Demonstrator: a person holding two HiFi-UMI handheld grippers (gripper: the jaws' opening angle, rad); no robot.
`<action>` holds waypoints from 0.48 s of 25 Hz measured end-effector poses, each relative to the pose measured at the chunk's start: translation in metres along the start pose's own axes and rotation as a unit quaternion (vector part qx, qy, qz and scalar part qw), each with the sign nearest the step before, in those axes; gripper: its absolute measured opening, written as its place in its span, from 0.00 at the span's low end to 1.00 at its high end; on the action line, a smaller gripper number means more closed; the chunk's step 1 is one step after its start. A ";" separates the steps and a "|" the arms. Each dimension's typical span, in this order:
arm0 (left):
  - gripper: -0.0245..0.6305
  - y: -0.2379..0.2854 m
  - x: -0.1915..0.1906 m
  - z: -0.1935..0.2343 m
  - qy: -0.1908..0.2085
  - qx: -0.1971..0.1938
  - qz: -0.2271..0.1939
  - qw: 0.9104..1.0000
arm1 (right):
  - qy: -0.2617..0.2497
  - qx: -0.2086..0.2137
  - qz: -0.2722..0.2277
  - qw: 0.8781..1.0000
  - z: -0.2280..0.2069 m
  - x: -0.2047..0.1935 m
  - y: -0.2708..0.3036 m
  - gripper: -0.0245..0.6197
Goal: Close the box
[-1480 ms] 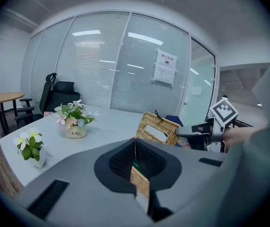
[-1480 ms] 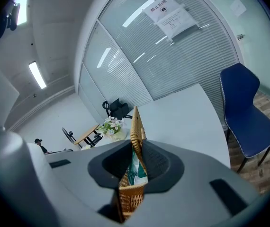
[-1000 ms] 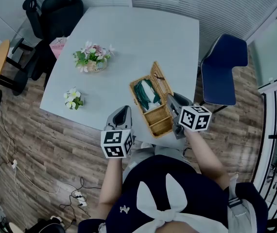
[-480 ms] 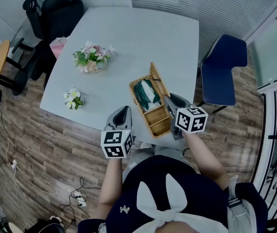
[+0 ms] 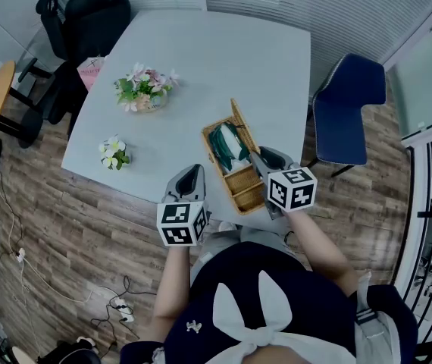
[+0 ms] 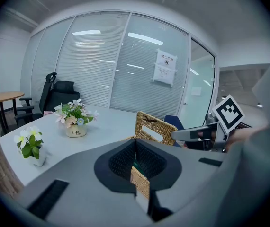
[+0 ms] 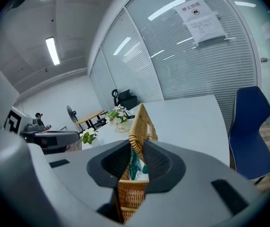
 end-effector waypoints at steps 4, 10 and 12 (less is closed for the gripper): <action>0.07 0.000 -0.001 0.001 0.000 0.000 0.001 1.000 | -0.010 0.000 0.006 1.000 0.003 0.000 0.002 0.18; 0.07 -0.001 0.000 0.001 0.000 0.000 0.002 1.000 | -0.024 0.001 0.015 1.000 0.007 0.000 0.004 0.18; 0.07 -0.001 -0.001 0.001 -0.001 0.000 0.002 1.000 | -0.033 0.001 0.020 0.999 0.009 -0.001 0.005 0.18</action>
Point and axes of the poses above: the fingertips, and each gripper's own axes: y forward along the fingers, z to its left, x out of its top, the point moved 10 cm from there along -y, backward along the fingers, and after that the axes turned 13 degrees about x, right-handed, at the moved point
